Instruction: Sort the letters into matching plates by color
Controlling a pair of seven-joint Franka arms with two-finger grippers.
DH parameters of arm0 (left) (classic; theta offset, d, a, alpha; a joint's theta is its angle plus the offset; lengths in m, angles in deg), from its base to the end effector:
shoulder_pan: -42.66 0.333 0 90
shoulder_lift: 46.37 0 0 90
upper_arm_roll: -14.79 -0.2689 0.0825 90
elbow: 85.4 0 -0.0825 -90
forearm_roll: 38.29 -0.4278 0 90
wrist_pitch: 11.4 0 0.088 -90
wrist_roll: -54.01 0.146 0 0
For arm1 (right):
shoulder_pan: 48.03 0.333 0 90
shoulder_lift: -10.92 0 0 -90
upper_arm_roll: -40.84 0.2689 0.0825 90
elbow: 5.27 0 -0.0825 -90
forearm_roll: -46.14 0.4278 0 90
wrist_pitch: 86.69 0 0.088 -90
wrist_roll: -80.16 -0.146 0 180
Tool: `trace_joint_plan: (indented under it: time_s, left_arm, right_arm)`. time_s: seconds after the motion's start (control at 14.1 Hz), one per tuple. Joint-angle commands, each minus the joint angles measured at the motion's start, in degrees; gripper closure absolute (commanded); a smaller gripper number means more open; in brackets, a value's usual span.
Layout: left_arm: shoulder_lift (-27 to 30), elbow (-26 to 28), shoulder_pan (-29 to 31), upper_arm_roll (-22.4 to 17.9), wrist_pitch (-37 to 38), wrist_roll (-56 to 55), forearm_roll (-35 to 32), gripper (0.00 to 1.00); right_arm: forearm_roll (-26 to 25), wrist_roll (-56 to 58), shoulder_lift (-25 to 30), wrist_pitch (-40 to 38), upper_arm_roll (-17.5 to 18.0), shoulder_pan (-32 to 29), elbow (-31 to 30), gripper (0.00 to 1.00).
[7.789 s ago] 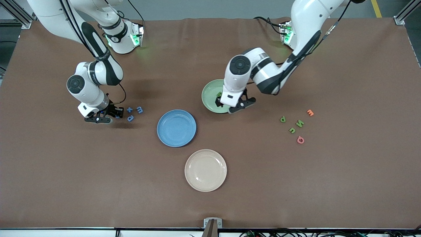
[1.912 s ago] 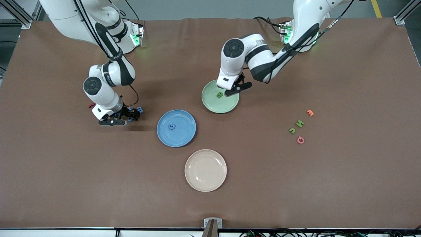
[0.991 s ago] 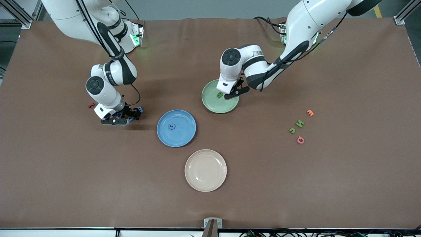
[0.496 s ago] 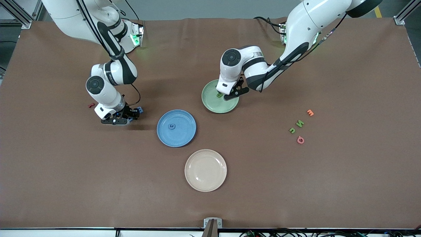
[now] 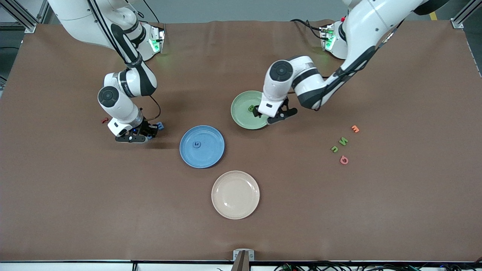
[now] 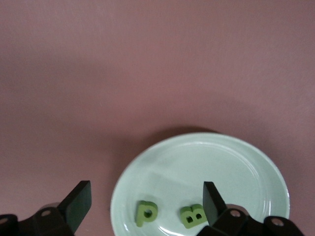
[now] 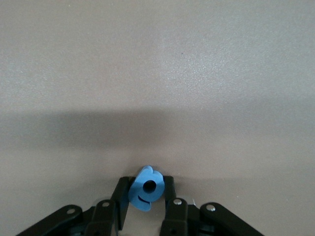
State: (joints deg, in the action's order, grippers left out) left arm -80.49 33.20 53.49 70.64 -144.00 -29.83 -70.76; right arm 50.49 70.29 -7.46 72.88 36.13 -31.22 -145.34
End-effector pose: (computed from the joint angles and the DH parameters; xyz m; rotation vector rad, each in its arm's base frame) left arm 0.4077 -0.4313 0.1441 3.0674 0.5368 -0.1223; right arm 0.4788 0.0948 0.0509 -3.1357 0.0431 -0.0326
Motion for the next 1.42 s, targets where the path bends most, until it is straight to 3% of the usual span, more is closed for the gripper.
trace_joint_plan:
  time_s: [0.0, 0.21, 0.5, 0.92, 1.13, 1.35]
  left_arm:
    - [1.33, 0.85, 8.30, 5.04, 4.36, 6.91, -0.67, 0.00]
    - [1.33, 1.11, 14.90, 7.16, 8.76, 14.55, -0.67, 0.00]
    - [1.33, 1.20, 21.14, 7.25, 9.30, 20.90, -2.07, 0.01]
    - [-0.16, 1.90, 29.06, 7.08, 8.42, 29.24, -9.71, 0.01]
    - [-3.23, 3.04, 33.54, 6.99, 4.05, 32.50, -15.94, 0.01]
    - [-4.90, 3.31, 34.70, 5.94, 0.96, 33.21, -17.63, 0.01]
  right_arm:
    - [0.40, -1.64, 0.45, -2.50, -0.12, 0.24, 0.59, 0.96]
    - [0.40, -3.14, 0.54, -6.54, -0.03, 0.50, 3.92, 0.97]
    - [0.40, -6.91, -0.51, -11.38, -0.03, 3.30, 10.33, 0.97]
    - [0.49, -24.82, -7.18, -13.67, -0.03, 12.70, 21.85, 0.97]
    - [2.06, -32.30, -11.75, -13.58, -0.12, 17.10, 27.55, 0.97]
    - [2.16, -38.98, -17.37, -13.58, -0.12, 20.09, 34.58, 0.97]
